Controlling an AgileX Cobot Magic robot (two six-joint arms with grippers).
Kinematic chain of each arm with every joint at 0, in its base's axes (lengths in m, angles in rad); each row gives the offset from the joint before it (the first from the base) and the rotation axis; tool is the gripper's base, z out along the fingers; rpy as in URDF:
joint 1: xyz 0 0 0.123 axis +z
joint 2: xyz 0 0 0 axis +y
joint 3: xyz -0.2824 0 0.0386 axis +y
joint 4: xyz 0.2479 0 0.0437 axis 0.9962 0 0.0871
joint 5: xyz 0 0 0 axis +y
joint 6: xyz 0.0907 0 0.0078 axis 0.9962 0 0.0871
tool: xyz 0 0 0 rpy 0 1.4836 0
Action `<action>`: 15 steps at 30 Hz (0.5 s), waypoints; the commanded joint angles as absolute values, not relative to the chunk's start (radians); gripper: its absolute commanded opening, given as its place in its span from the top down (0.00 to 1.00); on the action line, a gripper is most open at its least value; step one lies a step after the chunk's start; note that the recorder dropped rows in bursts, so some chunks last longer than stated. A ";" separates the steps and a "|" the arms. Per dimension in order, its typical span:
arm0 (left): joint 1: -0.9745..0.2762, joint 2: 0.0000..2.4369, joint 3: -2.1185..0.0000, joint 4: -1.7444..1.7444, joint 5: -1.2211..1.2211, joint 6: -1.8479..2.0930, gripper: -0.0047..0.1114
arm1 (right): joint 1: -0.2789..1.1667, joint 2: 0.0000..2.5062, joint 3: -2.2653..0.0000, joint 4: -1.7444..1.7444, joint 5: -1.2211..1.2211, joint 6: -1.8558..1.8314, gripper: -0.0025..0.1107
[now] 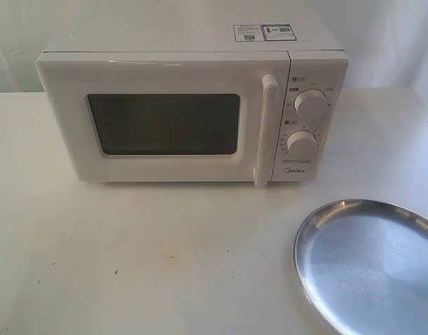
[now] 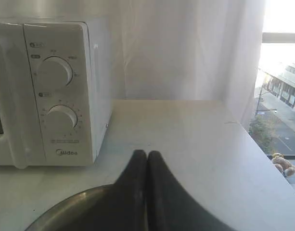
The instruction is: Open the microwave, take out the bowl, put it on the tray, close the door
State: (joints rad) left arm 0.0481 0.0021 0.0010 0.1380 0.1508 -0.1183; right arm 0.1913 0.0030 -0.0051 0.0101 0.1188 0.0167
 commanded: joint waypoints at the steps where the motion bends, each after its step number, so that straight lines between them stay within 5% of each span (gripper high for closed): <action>1: 0.047 0.000 0.000 0.135 0.148 -0.125 0.96 | 0.187 0.000 0.000 0.006 0.096 0.020 0.98; 15: 0.047 0.000 0.000 0.135 0.148 -0.125 0.96 | 0.189 0.000 0.000 0.011 -0.065 0.294 0.98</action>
State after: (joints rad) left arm 0.0481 0.0021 0.0010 0.1380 0.1508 -0.1183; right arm 0.1913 0.0030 -0.0051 0.0101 -0.0250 0.2807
